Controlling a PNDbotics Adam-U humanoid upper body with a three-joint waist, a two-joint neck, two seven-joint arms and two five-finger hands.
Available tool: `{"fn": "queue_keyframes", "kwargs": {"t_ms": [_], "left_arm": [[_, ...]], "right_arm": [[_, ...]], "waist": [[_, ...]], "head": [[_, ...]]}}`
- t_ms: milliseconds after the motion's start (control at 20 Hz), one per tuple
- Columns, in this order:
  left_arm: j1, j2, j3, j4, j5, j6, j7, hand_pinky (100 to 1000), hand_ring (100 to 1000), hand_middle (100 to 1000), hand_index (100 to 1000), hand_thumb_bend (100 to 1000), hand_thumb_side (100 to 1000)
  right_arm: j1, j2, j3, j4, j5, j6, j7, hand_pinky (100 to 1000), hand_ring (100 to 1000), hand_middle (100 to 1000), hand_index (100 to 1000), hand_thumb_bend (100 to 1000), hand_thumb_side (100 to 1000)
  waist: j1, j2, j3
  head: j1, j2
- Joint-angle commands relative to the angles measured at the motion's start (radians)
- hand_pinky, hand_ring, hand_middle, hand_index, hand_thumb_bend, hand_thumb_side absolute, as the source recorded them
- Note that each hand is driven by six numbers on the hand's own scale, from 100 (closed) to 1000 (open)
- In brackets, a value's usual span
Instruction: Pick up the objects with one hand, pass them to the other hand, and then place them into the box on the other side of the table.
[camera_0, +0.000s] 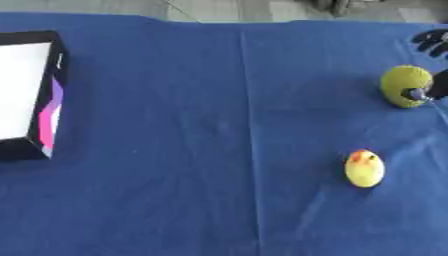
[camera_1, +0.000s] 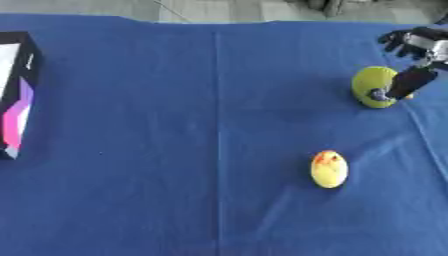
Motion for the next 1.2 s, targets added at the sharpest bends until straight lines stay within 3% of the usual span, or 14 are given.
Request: {"fn": "queue_keyframes", "kwargs": {"t_ms": [50,250,400,550,650,900,1100,1200], "left_arm": [[-0.016,0.016,0.005,-0.012,-0.002,-0.015,0.001,741,752,767,888,133,839],[-0.014,0.021,0.004,-0.012,-0.007,-0.01,-0.008,741,752,765,886,125,835],[-0.017,0.021,0.004,-0.012,-0.008,-0.007,-0.009,743,753,765,885,124,832],[-0.023,0.019,0.002,-0.012,-0.011,-0.009,-0.016,743,753,763,884,123,832],[-0.024,0.02,0.001,-0.012,-0.013,-0.01,-0.017,743,752,760,881,121,831],[-0.029,0.016,-0.004,-0.012,-0.027,-0.013,-0.019,743,753,756,879,118,826],[-0.031,0.011,-0.009,-0.012,-0.036,-0.019,-0.027,743,752,751,878,117,827],[-0.029,0.011,-0.009,-0.012,-0.038,-0.018,-0.031,743,751,747,876,117,829]], "right_arm": [[-0.004,-0.017,-0.002,0.036,0.054,0.023,-0.017,898,897,853,927,384,100],[-0.002,-0.005,0.011,0.054,0.072,0.029,0.007,887,883,758,852,391,100],[-0.002,-0.004,0.017,0.055,0.089,0.04,0.019,883,874,756,850,399,100],[0.002,-0.001,0.02,0.065,0.146,0.069,-0.006,872,855,731,828,403,100],[0.005,0.005,0.022,0.068,0.175,0.086,-0.028,858,818,656,795,392,100],[0.018,0.013,0.037,0.053,0.249,0.103,-0.138,820,669,468,650,321,100],[0.03,0.021,0.052,0.043,0.336,0.096,-0.258,770,587,385,547,315,100],[0.036,0.027,0.06,0.039,0.351,0.083,-0.304,755,583,391,530,321,100]], "waist": [[0.004,-0.014,0.004],[0.006,-0.013,0.006],[0.006,-0.014,0.006],[0.007,-0.013,0.01],[0.007,-0.013,0.011],[0.007,-0.012,0.013],[0.008,-0.01,0.017],[0.008,-0.01,0.018]], "head": [[-0.014,-0.016],[-0.019,-0.012],[-0.022,-0.01],[-0.024,-0.014],[-0.027,-0.016],[-0.03,-0.02],[-0.037,-0.022],[-0.038,-0.02]]}}
